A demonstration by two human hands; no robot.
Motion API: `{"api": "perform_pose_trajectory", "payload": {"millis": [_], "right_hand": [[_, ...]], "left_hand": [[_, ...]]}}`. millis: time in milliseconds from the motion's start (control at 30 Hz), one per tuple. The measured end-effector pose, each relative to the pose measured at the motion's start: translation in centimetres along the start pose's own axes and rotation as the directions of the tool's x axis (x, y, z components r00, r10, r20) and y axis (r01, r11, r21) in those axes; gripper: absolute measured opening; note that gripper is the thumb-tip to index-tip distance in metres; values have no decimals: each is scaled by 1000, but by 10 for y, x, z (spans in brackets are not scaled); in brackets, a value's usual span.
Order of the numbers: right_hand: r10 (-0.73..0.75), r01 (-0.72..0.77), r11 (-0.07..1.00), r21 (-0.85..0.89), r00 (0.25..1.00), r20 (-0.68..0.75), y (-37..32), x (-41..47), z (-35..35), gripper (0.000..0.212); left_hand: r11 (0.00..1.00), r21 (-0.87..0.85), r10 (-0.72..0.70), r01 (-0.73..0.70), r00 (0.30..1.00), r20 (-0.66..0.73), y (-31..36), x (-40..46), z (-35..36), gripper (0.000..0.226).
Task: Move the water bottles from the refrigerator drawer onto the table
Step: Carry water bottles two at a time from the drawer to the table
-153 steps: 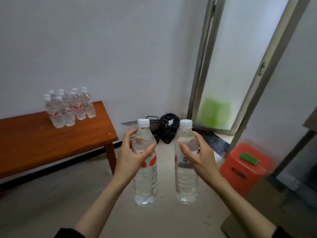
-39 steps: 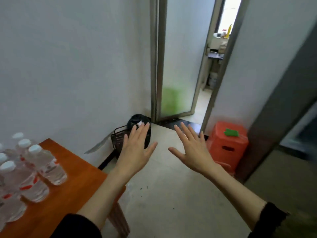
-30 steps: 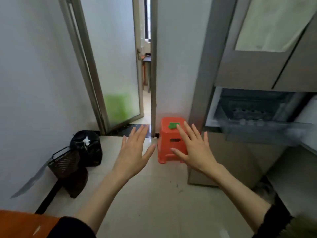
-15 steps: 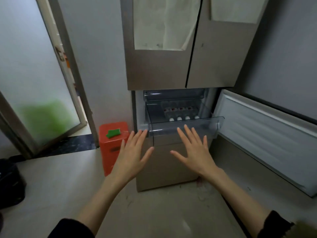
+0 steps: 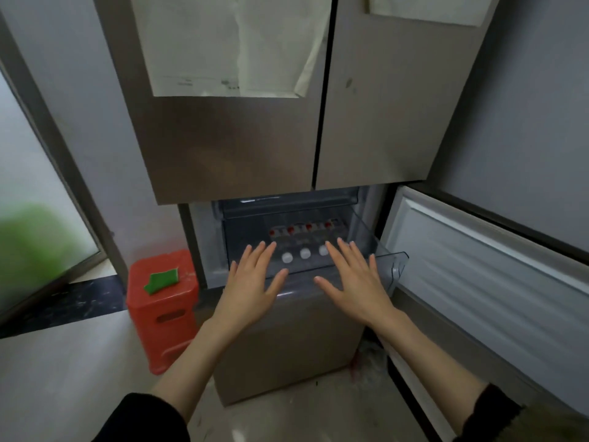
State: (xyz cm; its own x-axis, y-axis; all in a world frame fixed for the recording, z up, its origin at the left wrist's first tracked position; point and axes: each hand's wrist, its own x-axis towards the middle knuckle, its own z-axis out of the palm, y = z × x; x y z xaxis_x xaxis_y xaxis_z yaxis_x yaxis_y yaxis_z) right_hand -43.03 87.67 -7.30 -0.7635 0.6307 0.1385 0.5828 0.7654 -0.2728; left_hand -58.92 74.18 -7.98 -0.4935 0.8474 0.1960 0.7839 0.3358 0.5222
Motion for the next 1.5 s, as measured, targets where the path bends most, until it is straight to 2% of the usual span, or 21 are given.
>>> {"api": "perform_pose_trajectory", "payload": {"millis": [133, 400, 500, 567, 667, 733, 800, 867, 933, 1033, 1133, 1233, 1367, 1433, 1500], "right_hand": [[24, -26, 999, 43, 998, 54, 20, 67, 9, 67], [89, -124, 983, 132, 966, 242, 54, 153, 52, 55], [100, -233, 929, 289, 907, 409, 61, 182, 69, 43], [101, -300, 895, 330, 857, 505, 67, 200, 81, 41], [125, -387, 861, 330, 790, 600, 80, 225, 103, 38], [211, -521, 786, 333, 732, 648, 89, 239, 115, 41], [276, -642, 679, 357, 674, 686, 97, 252, 127, 42], [287, -706, 604, 370, 625, 726, 99, 261, 137, 42], [264, -703, 612, 362, 613, 745, 96, 266, 147, 42], [251, -620, 700, 355, 678, 691, 93, 274, 161, 40], [257, -606, 716, 347, 691, 676, 92, 278, 170, 41], [282, -659, 665, 352, 658, 698, 94, 280, 173, 34], [301, -716, 622, 316, 591, 748, 97, 277, 170, 25], [312, -732, 613, 299, 571, 759, 97, 274, 165, 25], [316, -719, 637, 279, 573, 756, 94, 270, 160, 25]], "left_hand": [[997, -49, -55, 57, 997, 46, -17, 68, 15, 61], [959, -108, -224, 261, 937, 269, -48, 155, 72, 57], [920, -140, -310, 365, 900, 305, -57, 176, 93, 50], [884, -157, -375, 441, 868, 326, -62, 190, 108, 45], [769, -224, -508, 598, 785, 354, -70, 210, 130, 38], [603, -361, -604, 712, 702, 377, -72, 216, 144, 32], [366, -488, -672, 793, 588, 450, -69, 222, 156, 22], [244, -528, -723, 813, 516, 460, -66, 228, 166, 11], [243, -517, -765, 821, 489, 418, -65, 233, 174, 21], [289, -482, -786, 827, 492, 374, -66, 240, 186, 40], [317, -478, -798, 820, 502, 332, -69, 244, 193, 43], [307, -434, -814, 847, 470, 341, -73, 245, 194, 40], [208, -442, -775, 872, 423, 469, -76, 235, 185, 11], [104, -492, -753, 864, 392, 528, -77, 228, 179, 9], [40, -542, -749, 839, 385, 540, -79, 223, 170, 14]]}}
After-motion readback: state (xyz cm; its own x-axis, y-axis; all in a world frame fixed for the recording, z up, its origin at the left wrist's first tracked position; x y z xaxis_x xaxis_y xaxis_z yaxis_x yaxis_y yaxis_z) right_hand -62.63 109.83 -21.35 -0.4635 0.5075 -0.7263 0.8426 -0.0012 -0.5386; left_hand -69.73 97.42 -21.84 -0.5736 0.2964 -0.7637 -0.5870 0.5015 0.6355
